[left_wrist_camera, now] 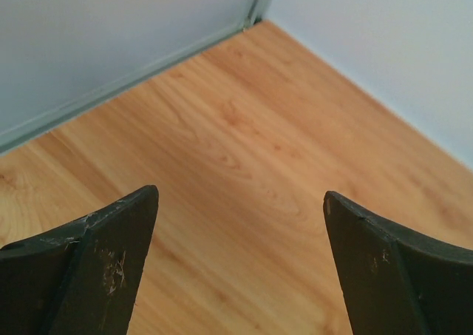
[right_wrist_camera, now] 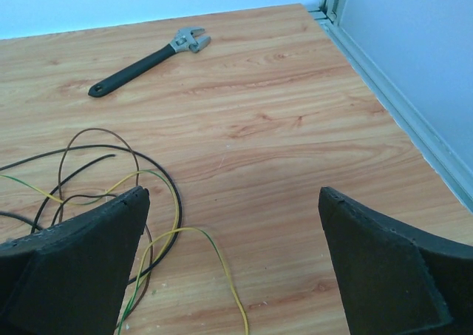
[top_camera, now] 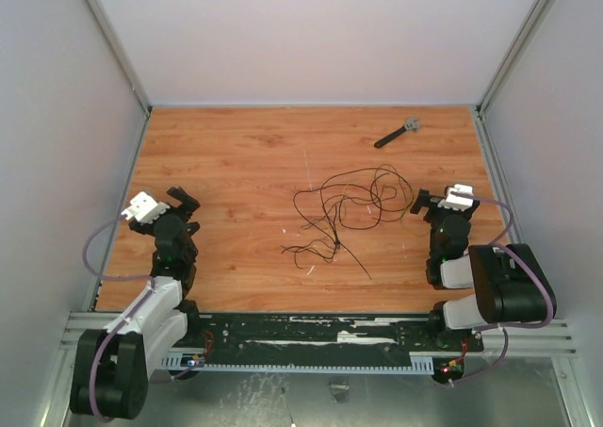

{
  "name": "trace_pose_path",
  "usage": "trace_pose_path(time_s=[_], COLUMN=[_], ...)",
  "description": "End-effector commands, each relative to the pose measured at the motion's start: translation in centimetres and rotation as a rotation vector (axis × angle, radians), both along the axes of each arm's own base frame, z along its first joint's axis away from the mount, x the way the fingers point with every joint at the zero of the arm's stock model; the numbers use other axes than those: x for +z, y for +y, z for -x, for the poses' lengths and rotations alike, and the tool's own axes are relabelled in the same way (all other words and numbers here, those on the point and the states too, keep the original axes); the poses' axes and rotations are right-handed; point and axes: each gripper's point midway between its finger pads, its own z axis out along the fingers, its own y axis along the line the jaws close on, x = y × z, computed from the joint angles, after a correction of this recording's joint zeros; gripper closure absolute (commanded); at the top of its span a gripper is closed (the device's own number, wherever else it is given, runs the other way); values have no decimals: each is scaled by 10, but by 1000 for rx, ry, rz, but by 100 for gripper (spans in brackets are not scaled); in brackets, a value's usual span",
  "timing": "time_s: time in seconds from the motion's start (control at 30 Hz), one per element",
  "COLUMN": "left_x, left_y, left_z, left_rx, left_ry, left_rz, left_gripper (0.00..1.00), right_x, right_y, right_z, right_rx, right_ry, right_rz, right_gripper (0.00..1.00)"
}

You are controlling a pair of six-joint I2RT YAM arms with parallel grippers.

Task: Zip-tie the wires
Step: Reset both arms

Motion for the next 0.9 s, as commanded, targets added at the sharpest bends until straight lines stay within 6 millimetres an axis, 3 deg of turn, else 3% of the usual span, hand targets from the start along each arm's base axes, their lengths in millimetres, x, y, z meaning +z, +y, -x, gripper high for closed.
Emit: trace_pose_path(time_s=[0.0,0.27,0.4,0.63,0.87], left_x=[1,-35,-36,-60,-57], left_y=[-10,-30,-36,-56,-52], left_z=[-5,-17,-16,-43,-43], left_rx=[-56,-191,-227,-345,-342], left_ry=[-8,61,34,155,132], left_rz=[-133,-210,-247,-292,-284], left_gripper=[2,1,1,1,1], right_x=[12,13,12,12,12], right_y=[-3,-4,-3,-3,-4], right_z=[0,0,0,0,0], right_rx=[-20,-22,-20,-20,-21], right_ry=[-46,-49,-48,-48,-48], right_rz=[18,18,18,18,18], right_gripper=[1,1,1,1,1])
